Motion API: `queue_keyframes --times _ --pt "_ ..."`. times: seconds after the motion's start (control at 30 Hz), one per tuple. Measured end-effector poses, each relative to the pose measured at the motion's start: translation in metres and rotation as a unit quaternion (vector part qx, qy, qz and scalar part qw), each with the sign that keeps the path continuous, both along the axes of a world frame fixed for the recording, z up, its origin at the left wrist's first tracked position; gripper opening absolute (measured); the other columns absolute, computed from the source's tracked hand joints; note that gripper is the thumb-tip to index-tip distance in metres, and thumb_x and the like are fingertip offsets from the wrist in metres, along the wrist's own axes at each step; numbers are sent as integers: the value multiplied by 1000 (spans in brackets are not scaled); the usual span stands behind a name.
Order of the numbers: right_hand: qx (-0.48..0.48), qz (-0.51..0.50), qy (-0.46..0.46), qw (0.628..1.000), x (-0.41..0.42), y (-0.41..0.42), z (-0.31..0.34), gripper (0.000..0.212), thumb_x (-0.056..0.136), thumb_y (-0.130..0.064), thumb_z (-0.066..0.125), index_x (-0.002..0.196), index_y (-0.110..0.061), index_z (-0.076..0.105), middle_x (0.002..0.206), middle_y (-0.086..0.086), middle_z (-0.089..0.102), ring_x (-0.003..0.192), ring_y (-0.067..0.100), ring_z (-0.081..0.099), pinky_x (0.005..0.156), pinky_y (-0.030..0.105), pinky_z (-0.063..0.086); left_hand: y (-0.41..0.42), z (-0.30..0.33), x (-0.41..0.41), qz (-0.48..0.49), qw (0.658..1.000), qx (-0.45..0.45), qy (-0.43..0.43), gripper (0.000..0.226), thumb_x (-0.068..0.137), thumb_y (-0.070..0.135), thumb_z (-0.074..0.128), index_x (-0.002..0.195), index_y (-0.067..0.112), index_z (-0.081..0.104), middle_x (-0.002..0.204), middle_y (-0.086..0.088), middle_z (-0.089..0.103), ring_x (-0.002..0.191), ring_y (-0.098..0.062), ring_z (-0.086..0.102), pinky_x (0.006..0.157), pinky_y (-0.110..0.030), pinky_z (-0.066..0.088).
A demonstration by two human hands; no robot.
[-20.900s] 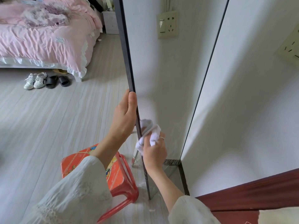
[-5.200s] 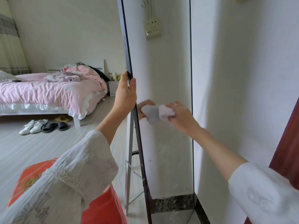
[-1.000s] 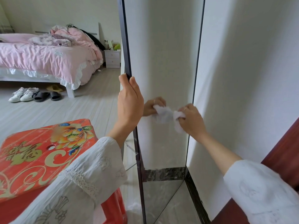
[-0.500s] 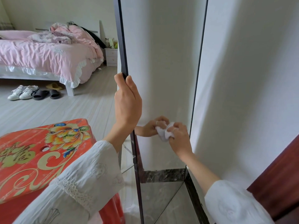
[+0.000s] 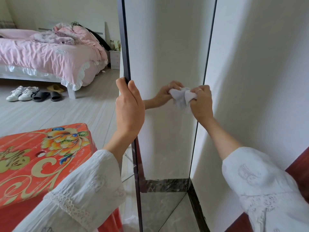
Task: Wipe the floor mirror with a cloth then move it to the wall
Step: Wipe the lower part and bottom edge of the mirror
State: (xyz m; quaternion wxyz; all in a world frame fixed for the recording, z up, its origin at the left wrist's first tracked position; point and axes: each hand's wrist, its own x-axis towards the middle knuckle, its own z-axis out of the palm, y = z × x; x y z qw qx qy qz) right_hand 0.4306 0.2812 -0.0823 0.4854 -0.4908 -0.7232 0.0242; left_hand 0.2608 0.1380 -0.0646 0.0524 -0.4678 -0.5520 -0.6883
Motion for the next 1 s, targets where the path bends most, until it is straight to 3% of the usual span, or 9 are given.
queue_keyframes --times 0.1,0.2,0.33,0.4,0.57,0.67,0.77,0.9,1.0 --pt "3 -1 -11 1000 -12 0 -29 29 75 -8 46 92 8 64 109 25 51 101 38 49 84 30 38 2 -1 -1 6 1000 14 2 26 98 24 21 101 3 36 50 5 27 40 -12 29 41 -25 20" --pt "-51 13 1 999 -11 -25 -91 34 70 -12 44 89 10 63 110 25 50 103 34 47 85 24 33 3 -2 -1 8 1000 18 9 25 98 24 21 99 3 35 49 6 26 39 -11 32 39 -22 16" --pt "-213 66 -138 965 17 -37 -148 27 79 -8 45 84 6 67 99 13 48 101 31 50 81 23 35 2 -1 -1 -1 1000 17 7 18 99 22 21 94 9 32 49 6 26 40 -12 32 39 -22 17" --pt "-223 33 -193 955 33 -26 -146 28 78 -6 45 88 4 69 99 17 53 100 34 53 80 27 41 2 -2 -1 0 1000 15 7 16 99 21 21 93 10 31 49 5 26 40 -12 32 39 -24 18" --pt "-67 -59 -98 991 37 -1 -75 23 71 11 50 88 9 66 101 31 53 91 44 52 80 40 44 3 -2 -1 4 1000 20 -2 23 99 21 22 98 3 36 50 4 26 40 -12 32 39 -22 16" --pt "11 -55 -39 998 24 10 -25 25 75 10 45 92 8 63 110 27 50 101 38 49 82 32 39 2 -1 -1 0 1000 12 -4 17 99 21 22 96 8 33 50 4 26 40 -11 32 38 -20 18" --pt "27 -34 -12 999 8 18 -3 23 81 4 45 95 7 62 116 22 49 105 32 48 80 21 34 2 -1 0 -1 1000 6 -6 17 99 21 22 96 9 33 50 4 27 40 -10 34 37 -20 20" --pt "13 -37 11 999 -7 8 -43 30 77 -8 45 96 8 62 115 22 50 107 33 47 87 25 35 4 -2 -2 -1 1000 20 -3 27 98 23 21 101 1 36 50 5 27 39 -12 30 41 -27 20" --pt "-71 -27 33 997 -5 -13 -104 25 81 -2 44 94 9 62 116 20 49 105 29 44 80 17 28 3 -2 -3 -1 999 38 2 29 97 24 21 98 0 37 50 6 26 40 -13 30 42 -29 19"
